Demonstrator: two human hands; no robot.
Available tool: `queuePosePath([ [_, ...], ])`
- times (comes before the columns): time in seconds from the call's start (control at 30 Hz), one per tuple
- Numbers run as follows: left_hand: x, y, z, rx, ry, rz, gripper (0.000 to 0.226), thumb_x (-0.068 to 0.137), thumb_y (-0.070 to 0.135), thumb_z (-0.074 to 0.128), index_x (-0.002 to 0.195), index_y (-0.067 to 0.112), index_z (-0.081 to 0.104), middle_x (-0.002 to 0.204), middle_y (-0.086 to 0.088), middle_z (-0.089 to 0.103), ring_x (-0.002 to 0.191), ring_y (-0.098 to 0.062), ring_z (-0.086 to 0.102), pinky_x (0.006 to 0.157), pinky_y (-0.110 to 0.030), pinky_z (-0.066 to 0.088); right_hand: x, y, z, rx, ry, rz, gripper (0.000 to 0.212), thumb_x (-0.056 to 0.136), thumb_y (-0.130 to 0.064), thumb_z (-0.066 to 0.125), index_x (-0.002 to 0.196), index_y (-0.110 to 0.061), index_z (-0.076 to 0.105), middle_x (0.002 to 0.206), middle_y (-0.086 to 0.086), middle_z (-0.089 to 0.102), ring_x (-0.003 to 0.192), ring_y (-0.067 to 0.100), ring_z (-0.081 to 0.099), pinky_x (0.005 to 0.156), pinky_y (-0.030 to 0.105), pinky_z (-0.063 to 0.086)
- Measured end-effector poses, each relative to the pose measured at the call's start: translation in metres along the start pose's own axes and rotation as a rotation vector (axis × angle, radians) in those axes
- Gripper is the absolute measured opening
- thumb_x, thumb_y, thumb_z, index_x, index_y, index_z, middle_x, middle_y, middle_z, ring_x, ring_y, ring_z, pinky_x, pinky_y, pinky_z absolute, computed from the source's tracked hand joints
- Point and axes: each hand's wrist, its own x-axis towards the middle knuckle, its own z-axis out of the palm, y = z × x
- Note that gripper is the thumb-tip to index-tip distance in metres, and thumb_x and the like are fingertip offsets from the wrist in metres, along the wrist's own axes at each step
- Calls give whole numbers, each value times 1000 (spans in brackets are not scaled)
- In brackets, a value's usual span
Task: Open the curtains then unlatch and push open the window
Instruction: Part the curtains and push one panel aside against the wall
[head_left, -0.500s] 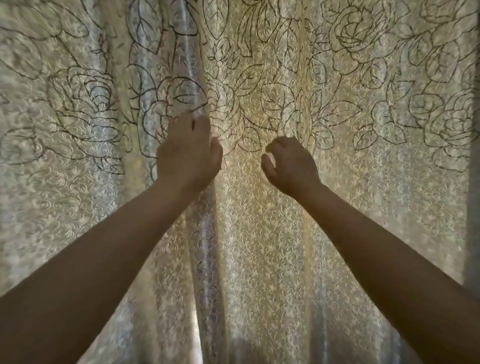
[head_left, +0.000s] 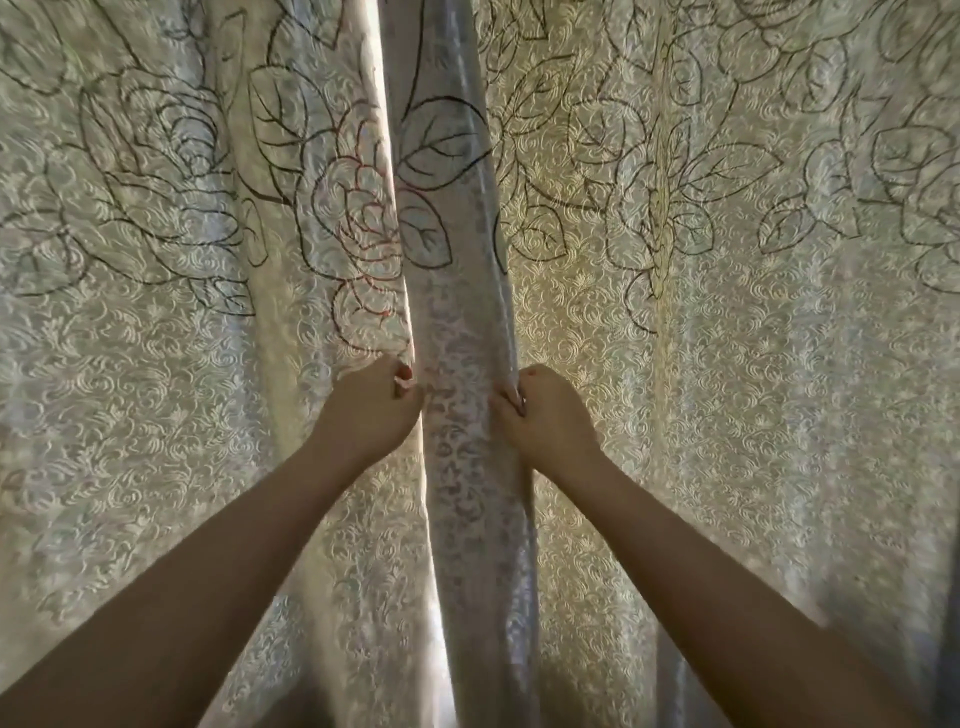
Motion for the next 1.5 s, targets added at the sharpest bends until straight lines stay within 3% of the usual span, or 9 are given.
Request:
queuePosePath([
  [0.13, 21, -5, 26, -134, -87, -49, 40, 86, 23, 51, 121, 4, 43, 121, -21, 57, 106, -32, 54, 91, -40, 46, -1, 38, -3, -272, 431, -76, 26, 78, -20, 68, 64, 2, 61, 129, 31, 45, 124, 48, 33, 102, 59, 23],
  [0.27, 45, 4, 63, -211, -125, -107, 65, 85, 40, 50, 134, 7, 24, 136, -24, 43, 120, -36, 45, 98, -40, 39, 8, 76, -3, -180, 436, 182, 20, 83, -19, 62, 78, 1, 62, 139, 33, 28, 130, 47, 21, 106, 55, 20],
  [0.33, 59, 15, 85, -269, -148, -153, 70, 84, 44, 49, 137, 10, 17, 138, -23, 40, 122, -37, 43, 98, -38, 36, 18, 97, -5, 28, 380, 242, 23, 89, -16, 52, 69, -6, 57, 105, 27, 58, 97, 34, 54, 82, 40, 45],
  [0.43, 77, 31, 117, -496, -152, -270, 72, 84, 47, 48, 138, 15, 13, 136, -23, 41, 118, -39, 45, 99, -38, 36, 29, 121, -6, 173, 384, 212, 44, 92, -8, 44, 54, -27, 32, 48, -5, 37, 42, 9, 34, 42, 23, 26],
  [0.67, 116, 99, 195, -1005, -205, -161, 18, 76, 35, 53, 82, 18, 56, 86, -15, 56, 80, -25, 53, 74, -42, 45, 55, 214, -43, 46, 327, 101, 34, 93, -11, 40, 64, -29, 38, 51, -11, 38, 43, 3, 36, 39, 16, 26],
  [0.83, 149, 161, 260, -958, -116, -61, 39, 73, 41, 43, 100, 16, 55, 103, -14, 60, 99, -32, 57, 90, -47, 46, 76, 286, -91, -128, 360, 28, 22, 94, -17, 36, 85, -3, 51, 54, -1, 47, 49, 23, 49, 47, 29, 35],
  [0.97, 172, 207, 317, -841, 108, -24, 30, 87, 31, 42, 106, 9, 49, 88, -12, 60, 79, -30, 53, 66, -33, 42, 88, 334, -129, -217, 417, -42, 16, 91, -8, 41, 78, -4, 49, 53, 12, 54, 48, 30, 54, 47, 42, 45],
  [1.13, 199, 267, 375, -861, 196, 71, 25, 86, 28, 44, 103, 10, 49, 71, 5, 48, 68, -20, 42, 56, -27, 26, 108, 390, -171, -308, 595, -96, 23, 87, -5, 42, 67, 5, 46, 40, 19, 51, 33, 29, 51, 43, 25, 31],
  [1.5, 237, 397, 504, -1030, 40, 321, 15, 78, 27, 44, 86, 16, 36, 65, 2, 47, 65, -27, 47, 52, -33, 34, 123, 516, -265, -688, 801, 30, 23, 81, -6, 42, 61, 6, 45, 38, 26, 51, 29, 33, 49, 36, 26, 15],
])
